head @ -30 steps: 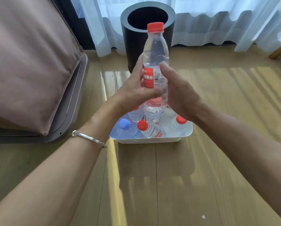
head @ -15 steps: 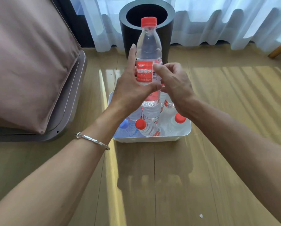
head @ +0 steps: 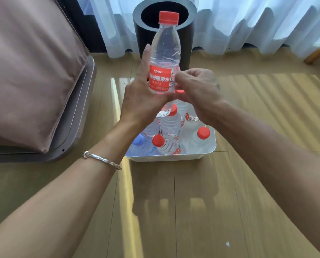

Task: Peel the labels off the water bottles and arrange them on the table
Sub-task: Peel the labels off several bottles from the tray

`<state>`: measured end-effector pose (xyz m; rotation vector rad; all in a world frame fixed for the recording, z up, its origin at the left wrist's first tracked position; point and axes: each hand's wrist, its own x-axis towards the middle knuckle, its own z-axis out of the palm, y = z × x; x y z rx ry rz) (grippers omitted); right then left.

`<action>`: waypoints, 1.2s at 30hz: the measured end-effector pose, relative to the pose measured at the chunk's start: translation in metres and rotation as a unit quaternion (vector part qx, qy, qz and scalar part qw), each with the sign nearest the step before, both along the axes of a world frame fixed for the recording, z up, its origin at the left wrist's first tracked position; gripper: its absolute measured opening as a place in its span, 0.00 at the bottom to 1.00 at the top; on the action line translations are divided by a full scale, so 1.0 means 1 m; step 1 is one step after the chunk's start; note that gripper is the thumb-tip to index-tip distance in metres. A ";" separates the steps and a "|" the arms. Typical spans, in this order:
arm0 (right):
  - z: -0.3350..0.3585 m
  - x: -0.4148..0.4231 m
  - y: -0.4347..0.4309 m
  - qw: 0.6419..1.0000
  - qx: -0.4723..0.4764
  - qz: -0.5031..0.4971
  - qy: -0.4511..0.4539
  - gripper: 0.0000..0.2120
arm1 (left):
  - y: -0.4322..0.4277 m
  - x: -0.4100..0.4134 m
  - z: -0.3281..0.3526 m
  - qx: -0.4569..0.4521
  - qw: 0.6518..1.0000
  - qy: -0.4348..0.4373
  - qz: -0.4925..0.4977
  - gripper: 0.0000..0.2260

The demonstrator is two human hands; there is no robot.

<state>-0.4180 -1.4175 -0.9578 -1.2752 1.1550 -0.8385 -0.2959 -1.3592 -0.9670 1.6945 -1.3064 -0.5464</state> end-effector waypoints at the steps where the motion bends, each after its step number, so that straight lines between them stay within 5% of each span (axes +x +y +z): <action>1: -0.001 -0.002 0.002 1.000 -0.006 -0.009 -0.004 0.08 | -0.001 0.003 -0.001 -0.002 1.000 0.022 -0.009 0.51; 8: 0.003 -0.007 0.007 0.999 -0.030 0.002 -0.023 0.05 | -0.001 0.008 -0.005 0.003 0.995 0.093 -0.038 0.53; 30: -0.002 0.001 0.004 0.976 -0.199 -0.083 0.031 0.14 | -0.007 0.008 0.009 -0.048 0.982 0.167 -0.080 0.50; 36: 0.000 -0.006 0.001 0.986 -0.137 -0.083 -0.036 0.14 | -0.009 0.006 0.017 -0.053 0.971 0.206 -0.106 0.47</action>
